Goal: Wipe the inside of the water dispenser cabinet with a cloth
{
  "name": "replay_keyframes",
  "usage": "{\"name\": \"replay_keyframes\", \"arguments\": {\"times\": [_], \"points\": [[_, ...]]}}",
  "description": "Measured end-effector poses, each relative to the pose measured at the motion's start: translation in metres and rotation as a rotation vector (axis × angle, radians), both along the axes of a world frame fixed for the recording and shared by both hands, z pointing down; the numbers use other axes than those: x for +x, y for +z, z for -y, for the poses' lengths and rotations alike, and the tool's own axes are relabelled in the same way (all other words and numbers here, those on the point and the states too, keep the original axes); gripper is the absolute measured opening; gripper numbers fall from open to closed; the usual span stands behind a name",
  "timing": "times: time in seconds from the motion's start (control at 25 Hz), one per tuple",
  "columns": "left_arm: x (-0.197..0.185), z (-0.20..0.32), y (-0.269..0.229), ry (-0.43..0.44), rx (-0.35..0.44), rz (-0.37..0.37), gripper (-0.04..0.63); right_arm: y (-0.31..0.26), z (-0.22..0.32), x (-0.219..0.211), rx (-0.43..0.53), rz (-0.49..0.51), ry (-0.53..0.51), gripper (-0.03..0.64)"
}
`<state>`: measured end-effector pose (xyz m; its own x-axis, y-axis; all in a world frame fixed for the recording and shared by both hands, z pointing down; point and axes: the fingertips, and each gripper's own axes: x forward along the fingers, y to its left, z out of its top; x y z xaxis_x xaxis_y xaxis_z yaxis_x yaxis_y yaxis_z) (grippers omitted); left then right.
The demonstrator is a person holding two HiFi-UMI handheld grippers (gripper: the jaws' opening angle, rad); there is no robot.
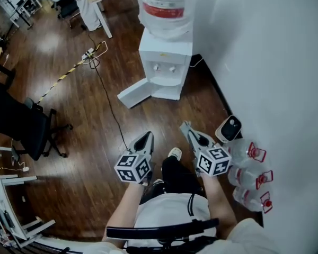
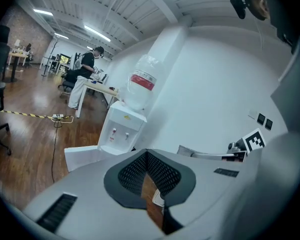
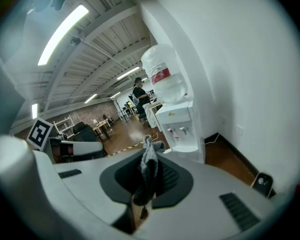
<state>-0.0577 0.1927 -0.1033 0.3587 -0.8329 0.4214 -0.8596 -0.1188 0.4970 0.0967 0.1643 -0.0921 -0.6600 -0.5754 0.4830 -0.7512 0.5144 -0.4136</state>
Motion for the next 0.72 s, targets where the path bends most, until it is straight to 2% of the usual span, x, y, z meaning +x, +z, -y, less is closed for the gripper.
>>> {"name": "replay_keyframes", "arguments": {"times": [0.32,0.72], "points": [[0.006,0.097,0.026,0.059,-0.025,0.017,-0.012,0.027,0.077,-0.005,-0.054,0.035,0.017,0.035],[-0.012,0.13,0.068,0.108,-0.086,0.007,-0.012,0.067,0.105,-0.037,-0.116,0.024,0.038,0.035]]}}
